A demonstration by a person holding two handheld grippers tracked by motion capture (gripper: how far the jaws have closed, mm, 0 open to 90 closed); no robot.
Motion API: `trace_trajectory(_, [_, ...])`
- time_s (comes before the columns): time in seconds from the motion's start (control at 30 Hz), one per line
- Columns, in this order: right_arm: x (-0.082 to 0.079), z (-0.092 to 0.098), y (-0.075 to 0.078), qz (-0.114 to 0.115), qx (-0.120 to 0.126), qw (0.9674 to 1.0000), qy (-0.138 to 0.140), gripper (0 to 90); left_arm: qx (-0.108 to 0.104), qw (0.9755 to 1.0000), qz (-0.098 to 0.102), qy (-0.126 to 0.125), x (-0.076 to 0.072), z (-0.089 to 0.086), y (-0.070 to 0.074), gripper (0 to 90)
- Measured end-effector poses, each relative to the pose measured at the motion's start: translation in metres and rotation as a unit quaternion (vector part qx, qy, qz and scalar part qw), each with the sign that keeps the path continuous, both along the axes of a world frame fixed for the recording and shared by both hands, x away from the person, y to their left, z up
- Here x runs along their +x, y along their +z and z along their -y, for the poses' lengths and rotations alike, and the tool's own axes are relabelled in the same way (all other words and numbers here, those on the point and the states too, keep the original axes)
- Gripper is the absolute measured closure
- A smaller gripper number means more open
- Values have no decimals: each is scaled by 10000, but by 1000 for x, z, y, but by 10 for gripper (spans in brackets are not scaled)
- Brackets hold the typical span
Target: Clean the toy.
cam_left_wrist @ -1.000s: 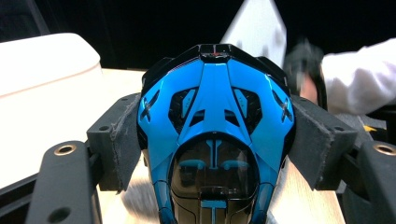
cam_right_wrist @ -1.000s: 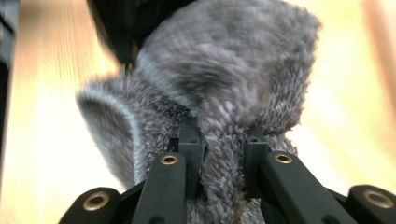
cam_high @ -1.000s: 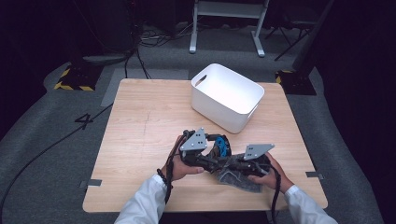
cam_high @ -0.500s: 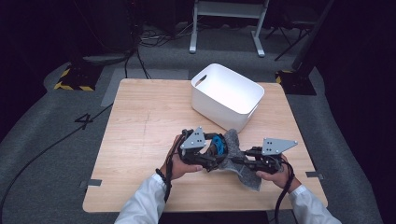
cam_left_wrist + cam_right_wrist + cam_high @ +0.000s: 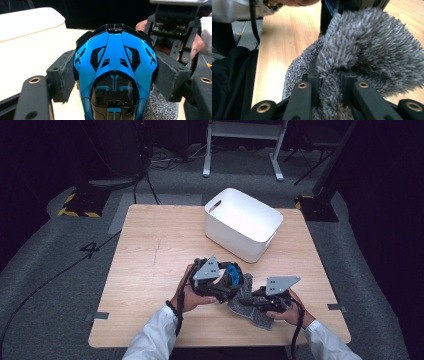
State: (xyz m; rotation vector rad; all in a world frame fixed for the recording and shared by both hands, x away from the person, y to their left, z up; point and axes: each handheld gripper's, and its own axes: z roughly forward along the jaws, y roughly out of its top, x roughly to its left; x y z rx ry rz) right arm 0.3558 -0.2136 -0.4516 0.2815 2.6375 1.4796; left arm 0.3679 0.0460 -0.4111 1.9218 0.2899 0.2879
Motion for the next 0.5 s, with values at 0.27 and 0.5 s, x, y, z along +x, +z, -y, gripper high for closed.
trace_trajectory(0.27, [7,12,0,184,-190,9988,-416,771,43,10000,-58,-41,1,-2,1,262])
trace_trajectory(0.5, [7,42,32,289,884,9929,-738,774,190,9997,-123,116,6,-2,-6,262])
